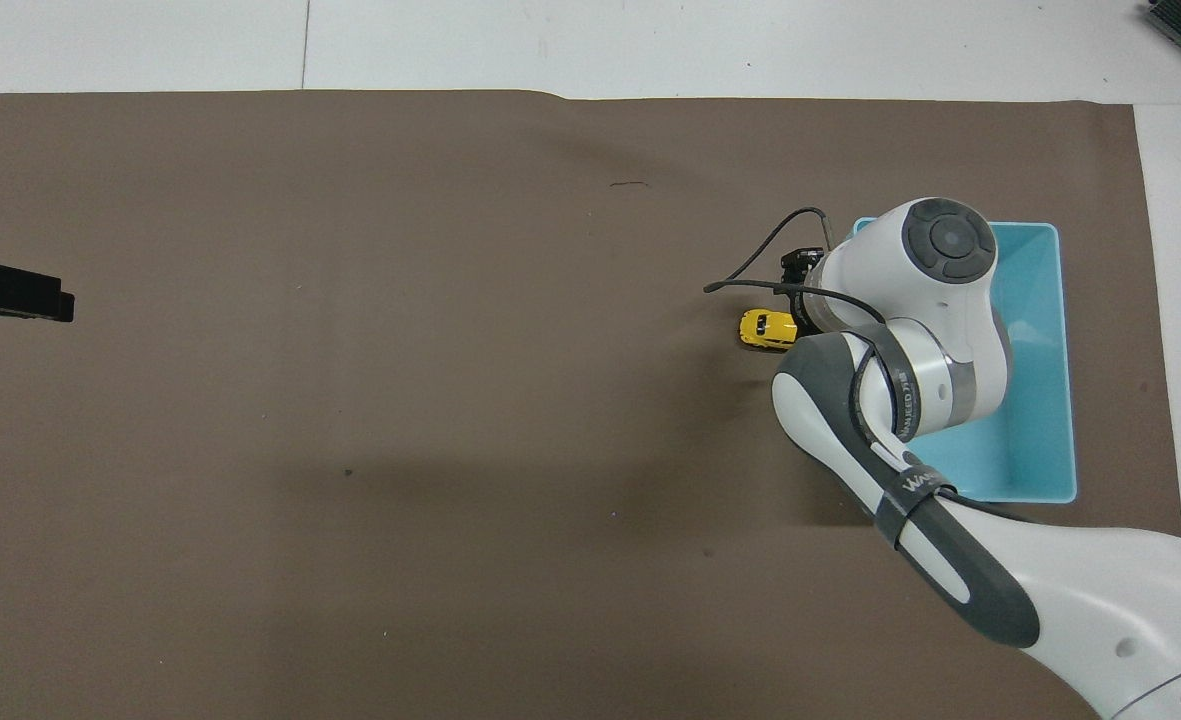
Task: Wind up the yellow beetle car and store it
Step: 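Grasp the yellow car beside the bin with the right gripper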
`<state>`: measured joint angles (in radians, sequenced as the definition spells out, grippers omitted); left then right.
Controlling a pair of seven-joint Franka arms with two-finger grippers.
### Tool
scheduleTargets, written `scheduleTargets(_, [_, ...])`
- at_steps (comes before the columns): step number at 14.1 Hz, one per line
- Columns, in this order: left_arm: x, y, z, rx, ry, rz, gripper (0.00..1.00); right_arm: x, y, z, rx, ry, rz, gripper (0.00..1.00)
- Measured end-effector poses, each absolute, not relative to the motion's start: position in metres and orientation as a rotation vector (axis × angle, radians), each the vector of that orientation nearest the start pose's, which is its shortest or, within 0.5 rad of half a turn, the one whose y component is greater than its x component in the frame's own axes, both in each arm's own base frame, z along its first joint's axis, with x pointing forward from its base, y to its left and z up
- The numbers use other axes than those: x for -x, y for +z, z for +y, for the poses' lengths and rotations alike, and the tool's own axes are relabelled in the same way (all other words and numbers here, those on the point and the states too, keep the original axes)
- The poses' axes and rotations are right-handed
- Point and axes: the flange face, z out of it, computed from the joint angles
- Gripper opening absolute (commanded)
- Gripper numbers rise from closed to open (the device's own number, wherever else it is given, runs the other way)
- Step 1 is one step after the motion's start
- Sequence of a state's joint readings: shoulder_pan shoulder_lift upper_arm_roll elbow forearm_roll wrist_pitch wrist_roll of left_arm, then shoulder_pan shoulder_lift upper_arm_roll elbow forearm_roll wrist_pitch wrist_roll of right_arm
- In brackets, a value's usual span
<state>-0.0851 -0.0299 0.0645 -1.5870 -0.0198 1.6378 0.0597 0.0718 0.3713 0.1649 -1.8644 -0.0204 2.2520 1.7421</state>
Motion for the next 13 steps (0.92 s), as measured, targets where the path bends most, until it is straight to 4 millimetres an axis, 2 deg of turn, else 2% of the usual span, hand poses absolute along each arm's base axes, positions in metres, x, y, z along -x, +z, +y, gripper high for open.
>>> scheduleTargets(4, [-0.549, 0.637, -0.014, 3.158, -0.084, 0.130, 1.00, -0.616, 0.303, 0.137, 2.240, 0.024, 2.118, 1.00])
scheduleTargets(6, [-0.546, 0.635, -0.014, 3.160, -0.040, 0.132, 1.00, -0.614, 0.294, 0.133, 2.231, 0.023, 2.121, 0.50])
scheduleTargets(7, [-0.544, 0.635, -0.014, 3.160, -0.028, 0.132, 1.00, -0.613, 0.290, 0.132, 2.231, 0.023, 2.122, 0.19])
scheduleTargets(8, [-0.544, 0.636, -0.014, 3.160, -0.029, 0.132, 1.00, -0.612, 0.289, 0.132, 2.231, 0.023, 2.122, 0.00])
scheduleTargets(13, [-0.542, 0.638, -0.014, 3.160, -0.035, 0.131, 1.00, -0.612, 0.292, 0.138, 2.229, 0.008, 2.102, 0.00])
